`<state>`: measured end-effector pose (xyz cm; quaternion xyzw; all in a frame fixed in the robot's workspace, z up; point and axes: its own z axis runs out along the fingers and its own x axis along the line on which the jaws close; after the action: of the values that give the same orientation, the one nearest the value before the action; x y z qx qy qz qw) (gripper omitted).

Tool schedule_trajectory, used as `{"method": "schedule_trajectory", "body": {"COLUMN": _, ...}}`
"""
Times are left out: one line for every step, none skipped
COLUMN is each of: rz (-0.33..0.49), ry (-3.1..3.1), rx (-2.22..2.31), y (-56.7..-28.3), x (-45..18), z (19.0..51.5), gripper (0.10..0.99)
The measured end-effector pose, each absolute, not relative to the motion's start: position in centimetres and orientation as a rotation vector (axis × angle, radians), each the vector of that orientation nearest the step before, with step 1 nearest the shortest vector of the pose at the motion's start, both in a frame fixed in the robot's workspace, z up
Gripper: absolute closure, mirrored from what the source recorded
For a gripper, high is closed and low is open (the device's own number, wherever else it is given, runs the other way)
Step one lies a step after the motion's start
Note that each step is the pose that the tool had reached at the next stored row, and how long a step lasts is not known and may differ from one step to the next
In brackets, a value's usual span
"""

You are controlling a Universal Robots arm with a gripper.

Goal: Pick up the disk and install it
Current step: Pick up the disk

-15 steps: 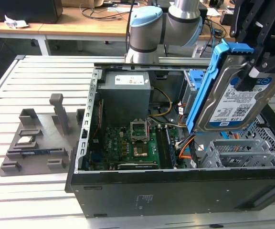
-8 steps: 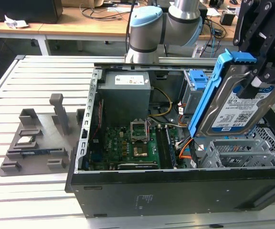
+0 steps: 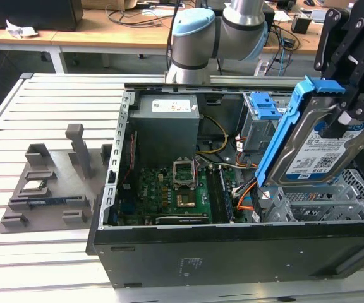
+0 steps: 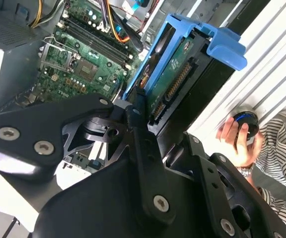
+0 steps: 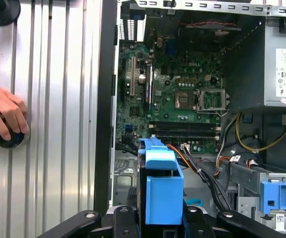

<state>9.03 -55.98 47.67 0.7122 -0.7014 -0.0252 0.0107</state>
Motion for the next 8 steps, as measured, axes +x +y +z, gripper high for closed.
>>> {"method": "schedule_trajectory", "body": {"rz": -0.079, "ry": -2.189, "rx": 2.222, "y": -56.0, "x": 9.2, "z": 47.7, "gripper": 0.725}}
{"method": "schedule_trajectory", "body": {"rz": -0.078, "ry": -2.188, "rx": 2.222, "y": -56.0, "x": 9.5, "z": 47.6, "gripper": 0.725}}
{"method": "schedule_trajectory", "body": {"rz": -0.078, "ry": -2.188, "rx": 2.222, "y": -56.0, "x": 9.9, "z": 47.6, "gripper": 0.725}}
{"method": "schedule_trajectory", "body": {"rz": -0.077, "ry": -2.188, "rx": 2.222, "y": -56.0, "x": 10.3, "z": 47.6, "gripper": 0.725}}
{"method": "schedule_trajectory", "body": {"rz": -0.077, "ry": -2.188, "rx": 2.222, "y": -56.0, "x": 10.5, "z": 47.6, "gripper": 0.725}}
{"method": "schedule_trajectory", "body": {"rz": -0.076, "ry": -2.187, "rx": 2.221, "y": -56.0, "x": 10.6, "z": 47.6, "gripper": 0.725}}
{"method": "schedule_trajectory", "body": {"rz": -0.074, "ry": -2.187, "rx": 2.22, "y": -56.0, "x": 11.0, "z": 47.5, "gripper": 0.725}}
{"method": "schedule_trajectory", "body": {"rz": -0.074, "ry": -2.187, "rx": 2.22, "y": -56.0, "x": 11.2, "z": 47.5, "gripper": 0.725}}
